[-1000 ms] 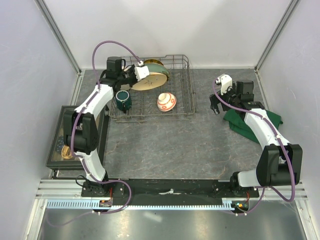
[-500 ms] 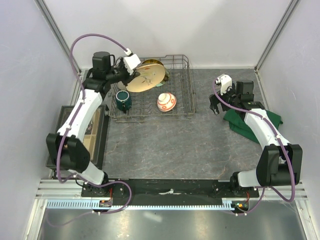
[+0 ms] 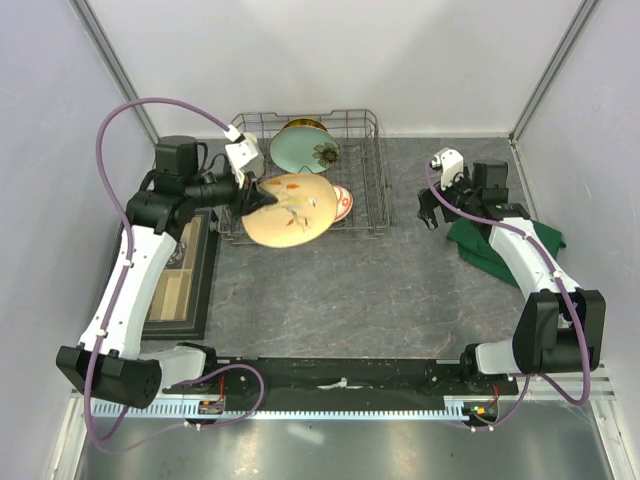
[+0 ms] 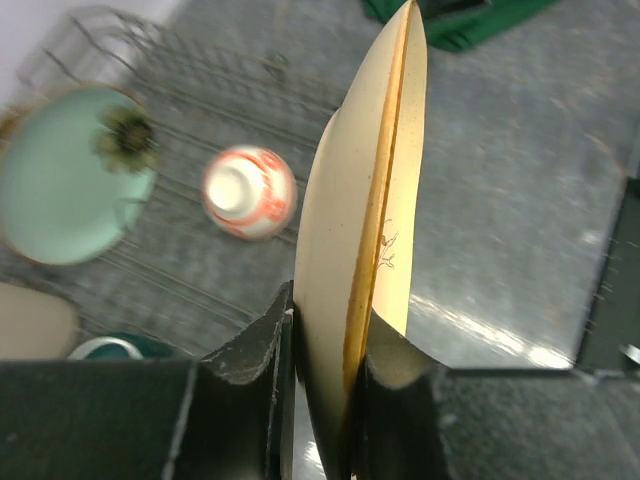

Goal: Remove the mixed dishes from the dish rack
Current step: Pick up the plate from the dish rack.

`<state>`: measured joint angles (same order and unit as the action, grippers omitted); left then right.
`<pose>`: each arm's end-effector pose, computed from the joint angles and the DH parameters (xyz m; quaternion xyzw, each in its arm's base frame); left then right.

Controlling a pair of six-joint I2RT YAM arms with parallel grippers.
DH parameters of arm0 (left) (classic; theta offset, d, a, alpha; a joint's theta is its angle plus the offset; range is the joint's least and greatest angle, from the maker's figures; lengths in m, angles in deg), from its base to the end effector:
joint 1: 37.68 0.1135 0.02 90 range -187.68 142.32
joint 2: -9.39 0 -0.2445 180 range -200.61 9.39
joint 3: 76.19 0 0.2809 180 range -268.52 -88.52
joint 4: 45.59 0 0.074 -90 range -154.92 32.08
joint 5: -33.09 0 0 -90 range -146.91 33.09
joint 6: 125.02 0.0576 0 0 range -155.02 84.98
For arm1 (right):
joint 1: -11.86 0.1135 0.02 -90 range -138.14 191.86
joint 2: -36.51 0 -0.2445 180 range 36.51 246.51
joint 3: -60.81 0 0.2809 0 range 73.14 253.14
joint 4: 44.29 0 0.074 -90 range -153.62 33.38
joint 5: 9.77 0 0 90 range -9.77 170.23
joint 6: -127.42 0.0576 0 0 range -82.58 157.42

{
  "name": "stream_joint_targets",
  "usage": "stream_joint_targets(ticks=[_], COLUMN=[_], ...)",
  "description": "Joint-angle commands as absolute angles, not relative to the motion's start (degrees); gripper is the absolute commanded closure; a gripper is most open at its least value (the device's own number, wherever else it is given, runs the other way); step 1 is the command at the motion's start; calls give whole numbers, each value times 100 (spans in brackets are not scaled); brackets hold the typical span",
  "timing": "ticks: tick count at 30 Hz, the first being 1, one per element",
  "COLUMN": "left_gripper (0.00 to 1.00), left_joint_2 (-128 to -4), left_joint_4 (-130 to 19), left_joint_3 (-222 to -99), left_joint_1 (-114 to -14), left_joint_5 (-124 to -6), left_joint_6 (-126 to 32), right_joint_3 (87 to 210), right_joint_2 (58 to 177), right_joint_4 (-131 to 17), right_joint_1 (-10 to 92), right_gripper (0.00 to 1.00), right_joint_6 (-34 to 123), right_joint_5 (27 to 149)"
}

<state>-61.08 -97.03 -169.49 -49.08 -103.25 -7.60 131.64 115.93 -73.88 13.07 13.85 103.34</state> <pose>0.2829 -0.0996 0.3984 0.4522 0.6789 -0.2696 0.5119 0.3521 0.0301 0.2334 -0.2746 0.8419 0.0937 0.4549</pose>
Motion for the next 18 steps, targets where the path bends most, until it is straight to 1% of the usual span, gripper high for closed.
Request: stream_joint_targets(ticks=[1,8,18], left_gripper=[98,98,99], left_joint_2=[-5890,-5767,-6153], left_joint_4=[-10248,-10292,-10196], left_joint_3=[-16570,-15402,-14838], left_joint_1=[-4929,-4929,-4911], left_joint_5=[-11034,-11438,-12326], left_joint_6=[-918,-769,-891], right_joint_3=[13071,12992,12930], right_joint_2=[11403,11447,11447], right_joint_4=[-7288,-7271,-7236], right_joint_1=[1291,1282,1247], right_gripper=[2,2,2], right_joint_6=[1422,1369,1404], right_joint_5=[10537,10545,10756])
